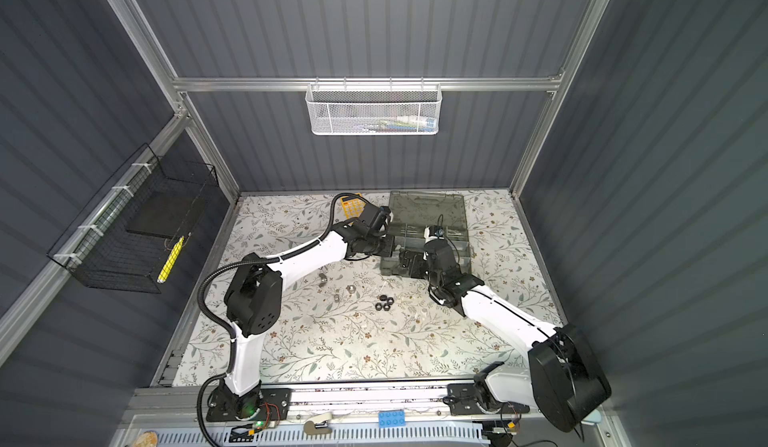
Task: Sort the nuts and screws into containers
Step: 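Lower the wing nut into a box compartment and open the left gripper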
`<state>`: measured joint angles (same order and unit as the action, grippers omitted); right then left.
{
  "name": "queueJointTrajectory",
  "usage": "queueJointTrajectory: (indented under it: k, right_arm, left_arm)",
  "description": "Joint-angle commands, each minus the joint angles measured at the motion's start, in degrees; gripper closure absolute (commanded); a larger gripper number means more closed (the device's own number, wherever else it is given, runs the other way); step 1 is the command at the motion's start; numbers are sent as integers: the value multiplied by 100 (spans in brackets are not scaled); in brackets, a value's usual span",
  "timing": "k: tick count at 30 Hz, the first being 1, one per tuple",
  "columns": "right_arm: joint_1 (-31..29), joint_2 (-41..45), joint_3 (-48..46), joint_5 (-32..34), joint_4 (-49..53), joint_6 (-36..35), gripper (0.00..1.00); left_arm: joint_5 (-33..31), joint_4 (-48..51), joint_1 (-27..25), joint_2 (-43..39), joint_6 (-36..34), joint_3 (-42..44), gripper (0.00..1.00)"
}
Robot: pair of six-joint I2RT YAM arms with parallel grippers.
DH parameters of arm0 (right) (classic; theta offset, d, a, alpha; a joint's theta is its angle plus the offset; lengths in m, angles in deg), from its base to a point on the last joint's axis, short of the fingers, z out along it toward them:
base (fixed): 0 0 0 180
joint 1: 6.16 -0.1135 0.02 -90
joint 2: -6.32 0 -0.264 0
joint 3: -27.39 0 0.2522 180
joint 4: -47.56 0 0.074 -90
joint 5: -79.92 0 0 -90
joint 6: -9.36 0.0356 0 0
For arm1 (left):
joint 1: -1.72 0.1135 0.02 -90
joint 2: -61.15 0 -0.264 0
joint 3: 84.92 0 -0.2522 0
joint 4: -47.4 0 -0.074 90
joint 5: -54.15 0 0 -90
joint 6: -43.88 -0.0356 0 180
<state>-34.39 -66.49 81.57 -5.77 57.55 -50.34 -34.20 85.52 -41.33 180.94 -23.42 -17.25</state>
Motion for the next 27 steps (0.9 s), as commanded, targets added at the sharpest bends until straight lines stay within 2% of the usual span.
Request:
queueJointTrajectory:
  k: [1, 14, 19, 27]
  right_arm:
    - [100, 58, -70, -61, -82, 169, 1]
    - [184, 92, -104, -155, -109, 199, 1]
    - [186, 130, -120, -135, -110, 195, 1]
    - [188, 97, -113, -156, -120, 210, 1]
  left_arm:
    - [98, -41, -2, 264, 67, -455, 82]
    - [-85, 42, 7, 1005, 15, -1156, 80]
    - [-33, 31, 20, 1138, 92, -1070, 74]
    - [-83, -88, 23, 1061, 130, -714, 70]
